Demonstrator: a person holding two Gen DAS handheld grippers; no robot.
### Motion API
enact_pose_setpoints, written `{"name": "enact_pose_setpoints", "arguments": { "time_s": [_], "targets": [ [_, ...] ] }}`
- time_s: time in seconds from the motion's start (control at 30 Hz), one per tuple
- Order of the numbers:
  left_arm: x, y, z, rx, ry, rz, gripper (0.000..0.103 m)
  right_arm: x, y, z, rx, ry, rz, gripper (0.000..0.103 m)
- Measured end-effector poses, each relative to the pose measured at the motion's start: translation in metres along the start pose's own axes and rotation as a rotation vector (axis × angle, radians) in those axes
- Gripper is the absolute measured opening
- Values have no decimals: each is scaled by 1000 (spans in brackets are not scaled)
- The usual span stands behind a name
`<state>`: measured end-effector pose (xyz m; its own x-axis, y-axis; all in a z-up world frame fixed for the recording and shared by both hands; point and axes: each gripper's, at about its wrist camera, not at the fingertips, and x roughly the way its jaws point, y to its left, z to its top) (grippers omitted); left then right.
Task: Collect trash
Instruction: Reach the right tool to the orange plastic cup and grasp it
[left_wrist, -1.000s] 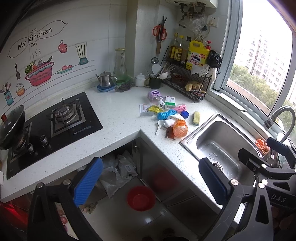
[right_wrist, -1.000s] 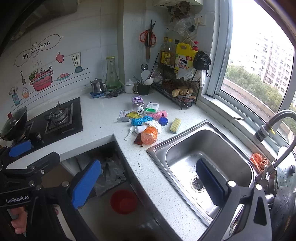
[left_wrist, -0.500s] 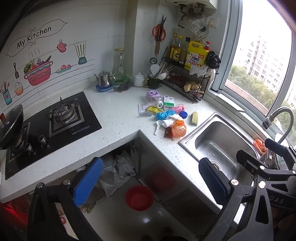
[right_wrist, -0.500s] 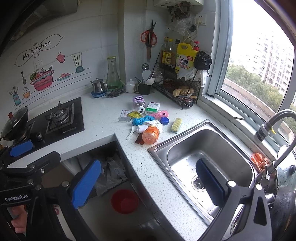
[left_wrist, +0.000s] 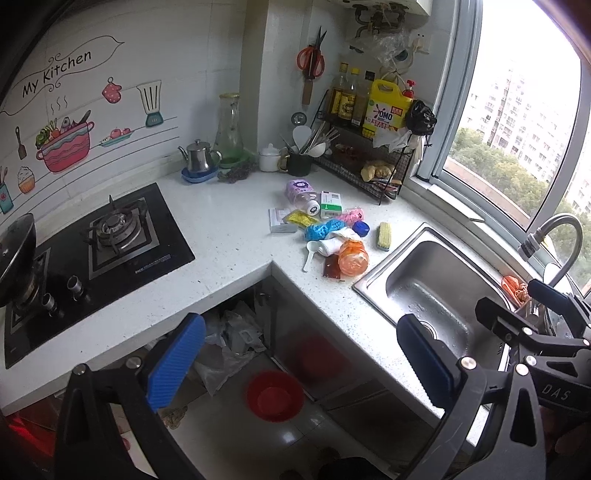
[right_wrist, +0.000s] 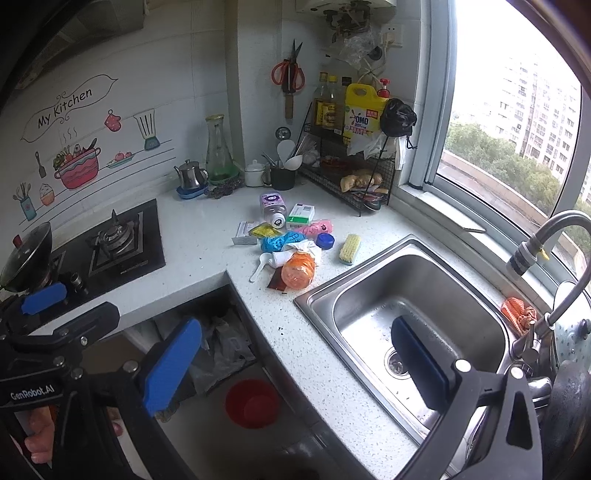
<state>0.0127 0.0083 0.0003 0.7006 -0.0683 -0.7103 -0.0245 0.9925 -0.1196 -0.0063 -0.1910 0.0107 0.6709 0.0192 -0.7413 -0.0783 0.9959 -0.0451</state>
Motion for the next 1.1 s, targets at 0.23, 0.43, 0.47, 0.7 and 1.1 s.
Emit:
{"name": "enact_pose_setpoints", "arguments": {
  "time_s": [0.23,0.43,0.47,0.7,1.1],
  "targets": [
    [35,16,28,-40,22,-11,103,30,-10,14,25,27,-2,103],
    [88,24,56,-57,53,18,103,78,-20,37,12,59,23,103],
    [100,24,61,-58,69,29,103,89,-21,41,11,70,31,103],
    [180,33,83,-88,178,57,103,179,-19,68,-19,200,98,103],
    [290,35,79,-73,354,86,103,309,-28,55,19,481,113,102]
  ]
}}
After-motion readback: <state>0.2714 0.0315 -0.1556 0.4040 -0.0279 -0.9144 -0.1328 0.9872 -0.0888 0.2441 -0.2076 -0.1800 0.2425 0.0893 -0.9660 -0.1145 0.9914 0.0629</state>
